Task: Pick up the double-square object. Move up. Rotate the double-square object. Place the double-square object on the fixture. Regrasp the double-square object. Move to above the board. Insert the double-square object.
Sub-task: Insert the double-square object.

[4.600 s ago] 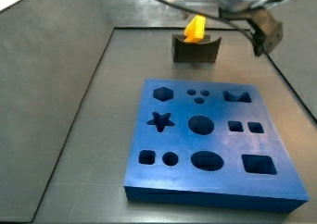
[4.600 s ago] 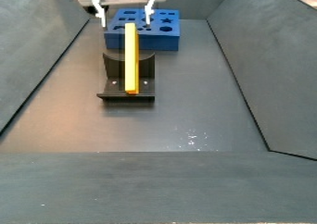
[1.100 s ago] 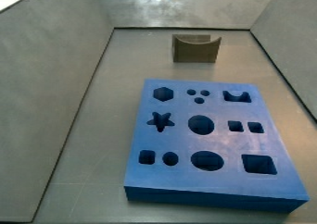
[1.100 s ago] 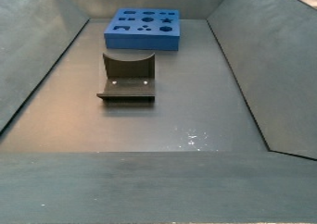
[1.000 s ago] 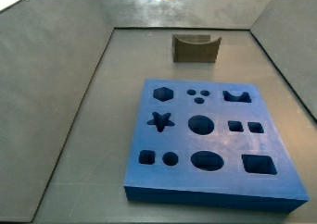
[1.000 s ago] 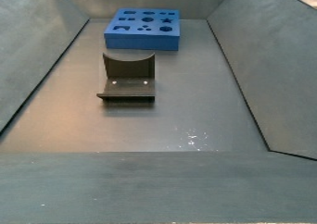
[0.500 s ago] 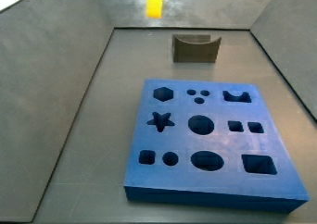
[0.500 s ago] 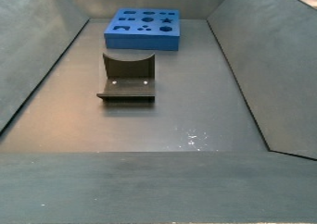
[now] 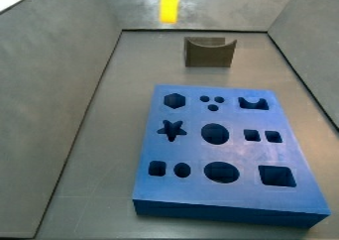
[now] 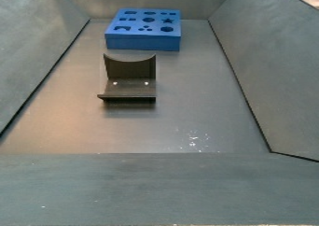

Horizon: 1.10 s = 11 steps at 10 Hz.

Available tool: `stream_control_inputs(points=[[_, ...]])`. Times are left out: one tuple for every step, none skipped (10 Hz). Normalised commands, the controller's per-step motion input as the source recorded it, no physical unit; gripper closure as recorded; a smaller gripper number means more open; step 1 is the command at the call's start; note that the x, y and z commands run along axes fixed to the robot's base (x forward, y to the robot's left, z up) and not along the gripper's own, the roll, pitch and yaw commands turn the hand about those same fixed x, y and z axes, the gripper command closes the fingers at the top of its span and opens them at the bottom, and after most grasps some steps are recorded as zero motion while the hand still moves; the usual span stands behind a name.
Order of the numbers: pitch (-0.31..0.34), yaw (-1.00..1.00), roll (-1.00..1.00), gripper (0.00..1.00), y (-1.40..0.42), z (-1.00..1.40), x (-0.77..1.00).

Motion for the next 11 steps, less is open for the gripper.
stream_control_inputs(points=[[0.000,0.00,-0.05,1.00,-0.14,0.00,1.00],[0.000,0.00,-0.03,1.00,-0.20,0.00,1.00],[0.000,0.00,-0.01,1.00,-0.30,-0.03,1.00],[0.000,0.00,0.00,1.00,-0.34,-0.12,1.00],[0.000,0.00,0.00,1.00,-0.33,-0.13,1.00],[0.000,0.00,0.00,1.00,-0.31,-0.17,1.00],[0.000,0.00,0.00,1.00,-0.29,-0.21,1.00],[0.000,-0.01,0.00,1.00,-0.27,-0.23,1.00],[0.000,-0.02,0.00,1.00,-0.26,-0.22,1.00],[0.000,-0.04,0.00,1.00,-0.21,-0.23,1.00],[0.000,-0.01,0.00,1.00,-0.17,-0.24,1.00]])
